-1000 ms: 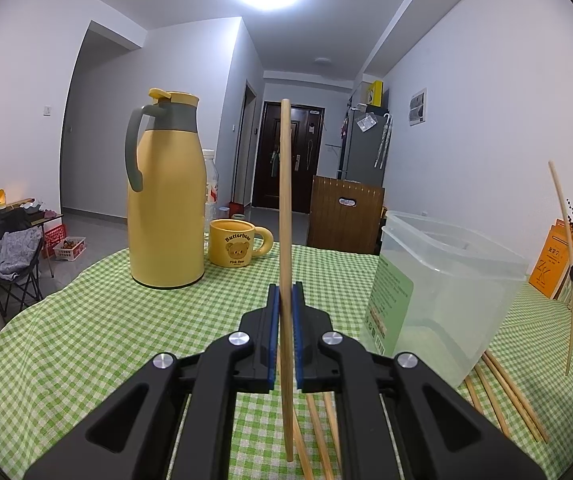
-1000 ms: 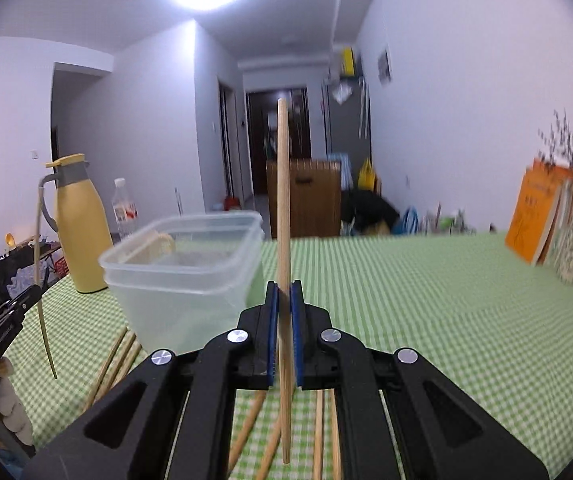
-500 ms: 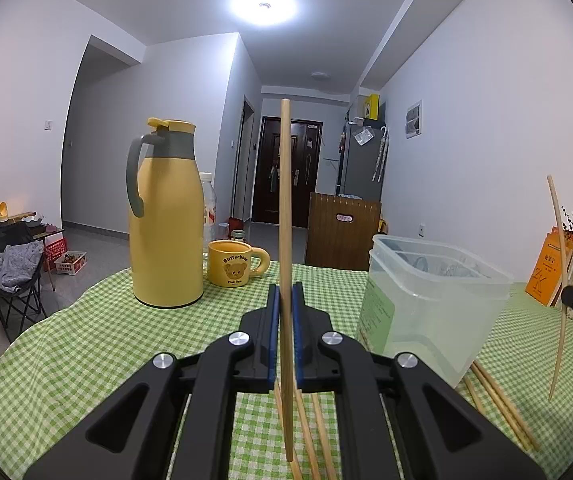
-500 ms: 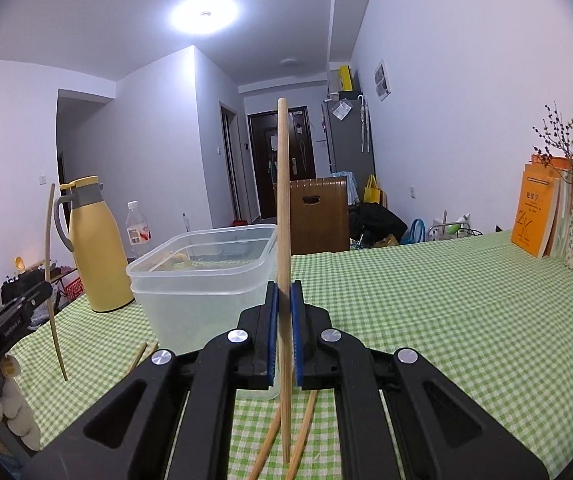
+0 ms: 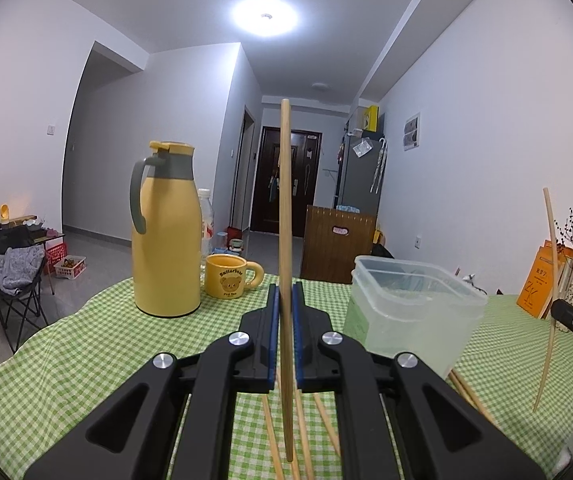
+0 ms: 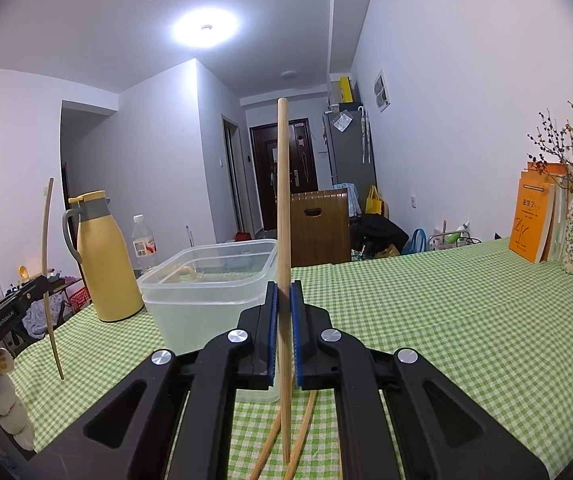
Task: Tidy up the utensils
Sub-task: 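Carry both held chopsticks over the clear plastic box with both grippers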
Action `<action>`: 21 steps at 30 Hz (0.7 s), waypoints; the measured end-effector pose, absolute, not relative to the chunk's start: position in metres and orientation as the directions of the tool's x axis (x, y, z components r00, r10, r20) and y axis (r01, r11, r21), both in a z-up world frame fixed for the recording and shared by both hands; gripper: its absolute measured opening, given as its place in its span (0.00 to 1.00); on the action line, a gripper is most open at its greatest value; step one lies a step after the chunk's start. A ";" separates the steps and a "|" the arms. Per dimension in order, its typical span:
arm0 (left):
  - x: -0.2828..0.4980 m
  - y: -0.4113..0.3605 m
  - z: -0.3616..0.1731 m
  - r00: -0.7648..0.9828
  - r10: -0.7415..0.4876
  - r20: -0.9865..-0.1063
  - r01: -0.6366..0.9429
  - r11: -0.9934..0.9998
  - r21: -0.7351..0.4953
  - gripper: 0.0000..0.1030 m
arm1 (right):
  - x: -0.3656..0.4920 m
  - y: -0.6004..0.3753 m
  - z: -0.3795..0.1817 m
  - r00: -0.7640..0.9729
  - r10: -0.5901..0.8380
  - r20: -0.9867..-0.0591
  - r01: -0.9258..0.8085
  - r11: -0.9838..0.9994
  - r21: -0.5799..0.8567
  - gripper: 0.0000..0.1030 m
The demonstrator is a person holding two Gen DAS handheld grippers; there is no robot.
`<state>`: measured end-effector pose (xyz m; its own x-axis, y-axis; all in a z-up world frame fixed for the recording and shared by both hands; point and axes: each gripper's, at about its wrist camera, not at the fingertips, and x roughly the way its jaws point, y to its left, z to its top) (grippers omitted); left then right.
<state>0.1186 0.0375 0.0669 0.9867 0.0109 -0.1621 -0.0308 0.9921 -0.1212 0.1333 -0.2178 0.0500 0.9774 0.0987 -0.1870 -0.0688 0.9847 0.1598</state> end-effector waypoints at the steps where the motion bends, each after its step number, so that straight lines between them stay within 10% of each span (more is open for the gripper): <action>1: 0.117 0.035 0.068 0.988 0.010 -0.157 -0.030 0.992 -0.121 0.04 | 0.132 -0.217 0.051 0.978 0.100 -0.183 -0.071 0.985 0.158 0.06; 21: 0.112 -0.010 0.106 0.995 -0.047 -0.086 0.037 0.993 -0.109 0.04 | 0.139 -0.203 0.079 0.980 0.162 -0.114 -0.141 0.976 0.168 0.07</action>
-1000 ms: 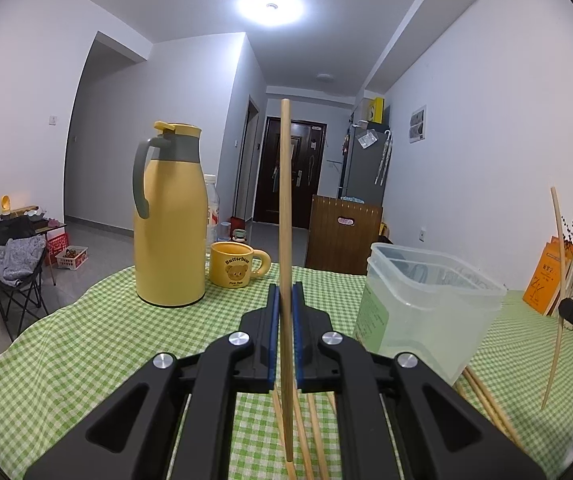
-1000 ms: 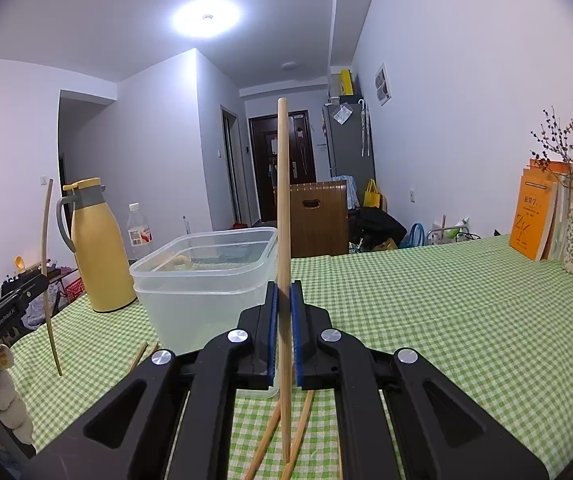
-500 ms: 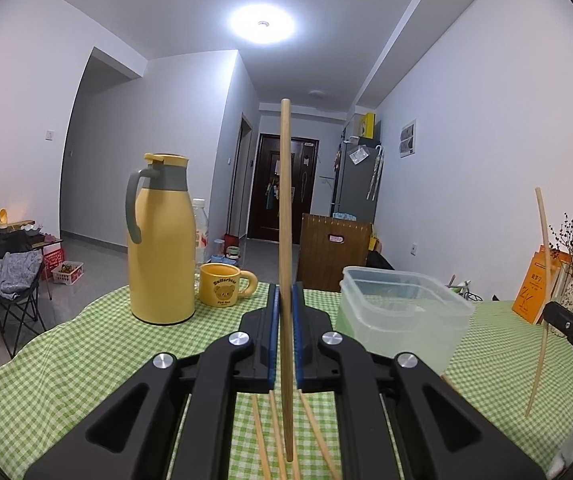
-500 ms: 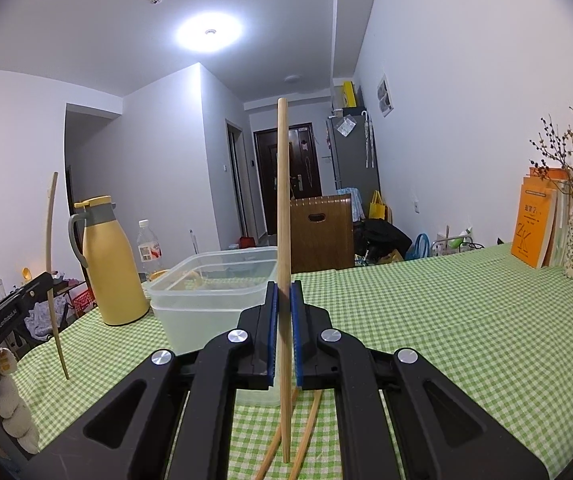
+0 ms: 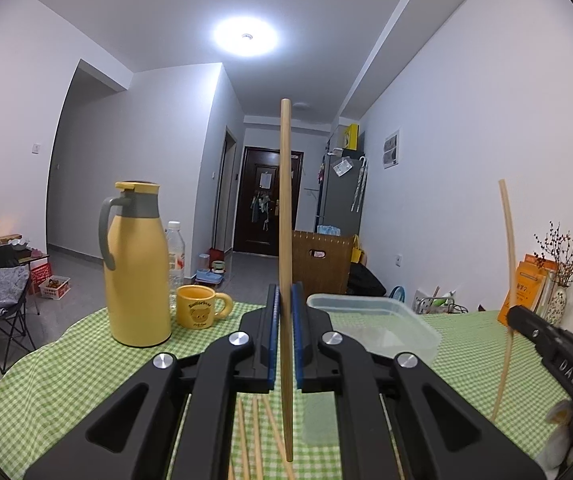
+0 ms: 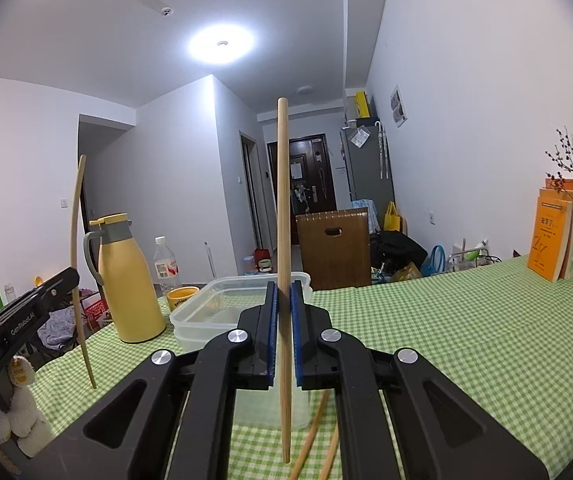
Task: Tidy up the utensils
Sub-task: 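Carry both held chopsticks over the clear plastic box with both grippers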
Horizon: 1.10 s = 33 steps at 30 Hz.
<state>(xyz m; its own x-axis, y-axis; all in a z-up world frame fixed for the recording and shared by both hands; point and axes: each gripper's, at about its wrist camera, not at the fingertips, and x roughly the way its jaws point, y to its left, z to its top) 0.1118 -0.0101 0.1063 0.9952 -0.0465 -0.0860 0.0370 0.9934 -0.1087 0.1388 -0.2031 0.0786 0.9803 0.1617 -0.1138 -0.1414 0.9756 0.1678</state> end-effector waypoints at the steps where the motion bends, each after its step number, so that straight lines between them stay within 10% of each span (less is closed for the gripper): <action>1: 0.113 -0.011 0.108 0.995 -0.050 -0.083 0.040 0.993 -0.110 0.04 | 0.140 -0.202 0.080 0.980 0.165 -0.111 -0.145 0.975 0.167 0.07; 33: 0.185 -0.053 0.166 0.995 -0.097 0.022 0.098 0.991 -0.092 0.04 | 0.211 -0.188 0.131 0.974 0.225 -0.015 -0.221 0.965 0.139 0.06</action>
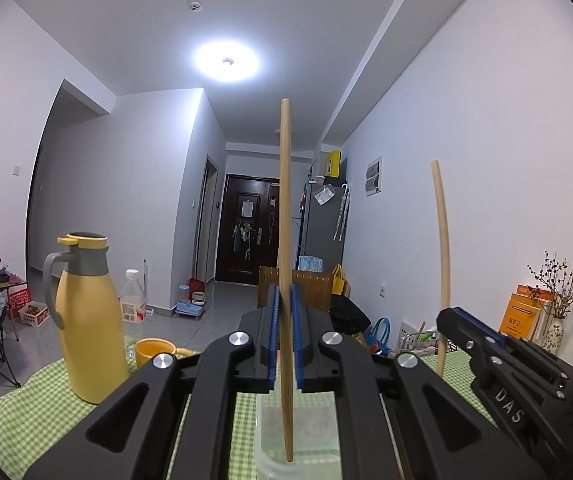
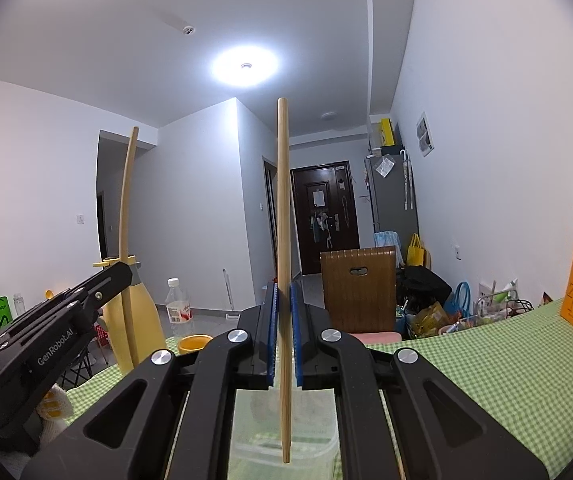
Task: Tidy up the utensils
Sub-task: 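Carry both held chopsticks over the clear plastic box with both grippers, then open both grippers to drop the chopsticks into the box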
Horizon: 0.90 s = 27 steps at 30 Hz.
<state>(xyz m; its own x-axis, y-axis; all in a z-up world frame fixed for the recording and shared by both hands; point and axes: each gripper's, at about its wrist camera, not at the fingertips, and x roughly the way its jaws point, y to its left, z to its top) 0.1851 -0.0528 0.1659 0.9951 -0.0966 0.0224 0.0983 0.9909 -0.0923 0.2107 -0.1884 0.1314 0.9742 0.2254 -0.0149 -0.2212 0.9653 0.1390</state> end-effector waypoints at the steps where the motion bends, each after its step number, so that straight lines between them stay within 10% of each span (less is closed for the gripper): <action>1: 0.190 -0.055 0.167 0.995 -0.096 0.024 0.098 0.991 -0.087 0.04 | 0.215 -0.188 0.132 0.974 0.225 -0.016 -0.221 0.966 0.138 0.06; 27: 0.291 -0.060 0.106 0.970 -0.133 -0.204 0.122 0.990 -0.063 0.04 | 0.292 -0.168 0.085 0.939 0.262 -0.223 -0.243 0.964 0.110 0.07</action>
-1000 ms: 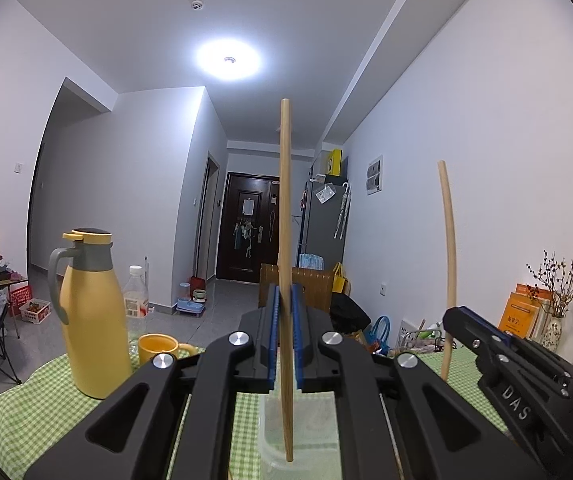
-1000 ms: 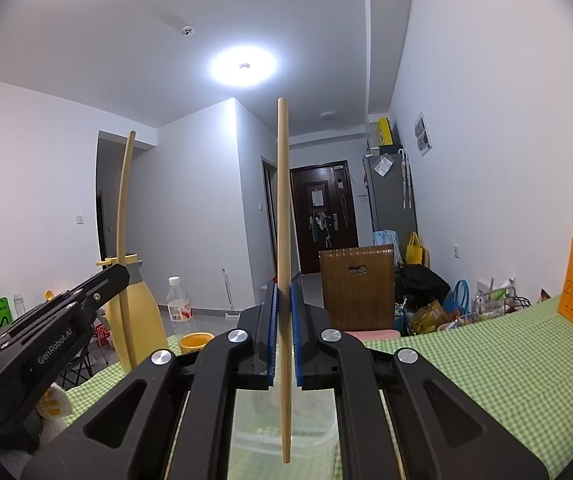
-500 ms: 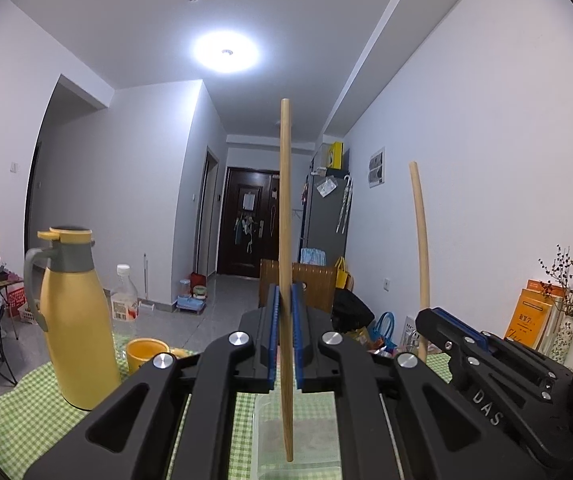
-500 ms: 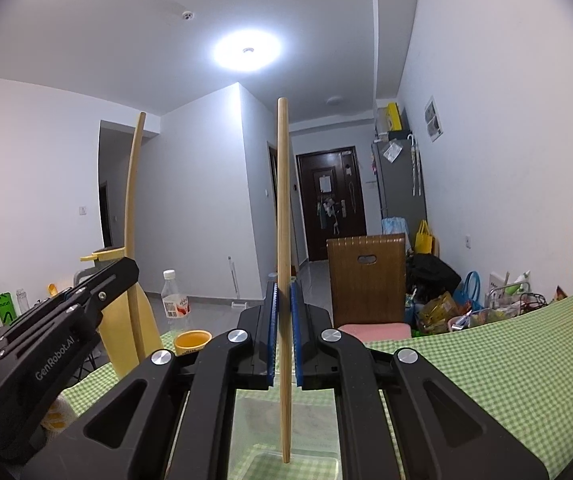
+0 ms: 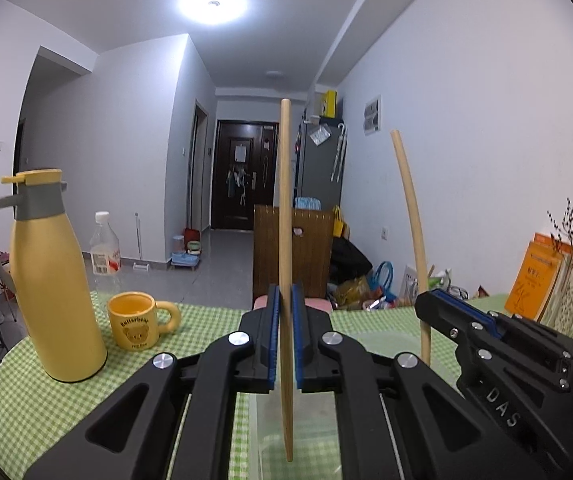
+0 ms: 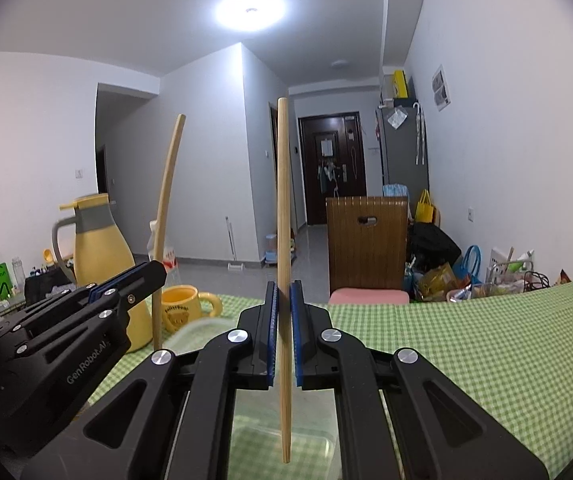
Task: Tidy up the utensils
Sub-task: 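Open both grippers to drop the chopsticks into the box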
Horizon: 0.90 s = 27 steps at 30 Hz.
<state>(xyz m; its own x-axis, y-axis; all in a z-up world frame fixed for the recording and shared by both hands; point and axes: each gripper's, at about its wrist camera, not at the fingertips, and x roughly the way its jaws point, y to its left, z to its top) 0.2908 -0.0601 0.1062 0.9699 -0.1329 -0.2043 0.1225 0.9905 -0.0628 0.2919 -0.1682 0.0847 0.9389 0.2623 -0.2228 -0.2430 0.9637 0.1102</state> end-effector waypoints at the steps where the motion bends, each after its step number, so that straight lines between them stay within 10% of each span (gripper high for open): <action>1: 0.292 -0.060 0.103 0.968 -0.134 -0.212 0.124 0.990 -0.060 0.04 | 0.294 -0.170 0.082 0.937 0.261 -0.230 -0.242 0.964 0.108 0.07; 10: 0.289 -0.054 0.091 0.954 -0.163 -0.253 0.153 0.986 -0.058 0.05 | 0.289 -0.174 0.072 0.922 0.249 -0.297 -0.235 0.969 0.082 0.09; 13: 0.280 -0.041 0.094 0.956 -0.159 -0.247 0.147 0.987 -0.067 0.42 | 0.280 -0.186 0.072 0.923 0.228 -0.311 -0.211 0.974 0.088 0.51; 19: 0.245 -0.018 0.102 0.968 -0.139 -0.208 0.126 0.989 -0.077 0.94 | 0.254 -0.208 0.076 0.935 0.184 -0.302 -0.159 0.982 0.105 0.88; 27: 0.201 -0.008 0.099 0.978 -0.120 -0.171 0.108 0.991 -0.078 0.93 | 0.221 -0.216 0.075 0.945 0.117 -0.306 -0.093 0.991 0.094 0.92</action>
